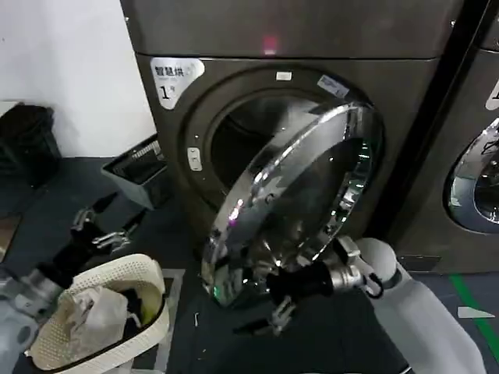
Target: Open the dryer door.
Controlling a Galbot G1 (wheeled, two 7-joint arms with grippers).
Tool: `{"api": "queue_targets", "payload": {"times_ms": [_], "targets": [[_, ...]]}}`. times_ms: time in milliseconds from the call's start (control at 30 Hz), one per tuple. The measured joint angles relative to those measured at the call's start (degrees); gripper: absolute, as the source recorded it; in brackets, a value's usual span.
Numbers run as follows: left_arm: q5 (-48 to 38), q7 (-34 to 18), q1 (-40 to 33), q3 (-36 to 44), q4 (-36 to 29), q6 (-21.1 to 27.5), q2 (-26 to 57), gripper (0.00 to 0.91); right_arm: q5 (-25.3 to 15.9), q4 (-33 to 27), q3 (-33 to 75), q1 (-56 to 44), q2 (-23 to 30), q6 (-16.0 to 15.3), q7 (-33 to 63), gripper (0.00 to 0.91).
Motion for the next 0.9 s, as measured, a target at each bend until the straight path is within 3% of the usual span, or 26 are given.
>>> {"api": "queue_targets", "payload": {"times_ms": [267, 900], "targets": [[-0.6, 1.4, -2.4, 4.6, 0.9, -2.0, 3.3, 0.907, 0.3, 0.0, 2.2, -2.0, -2.1, 3.1, -0.5, 0.907], [-1.8, 1.1, -15.6, 24.7, 4.0, -2.8, 7.9, 0.907, 2.1, -3.2, 18.3, -10.0, -2.1, 3.1, 0.9, 0.907]]}}
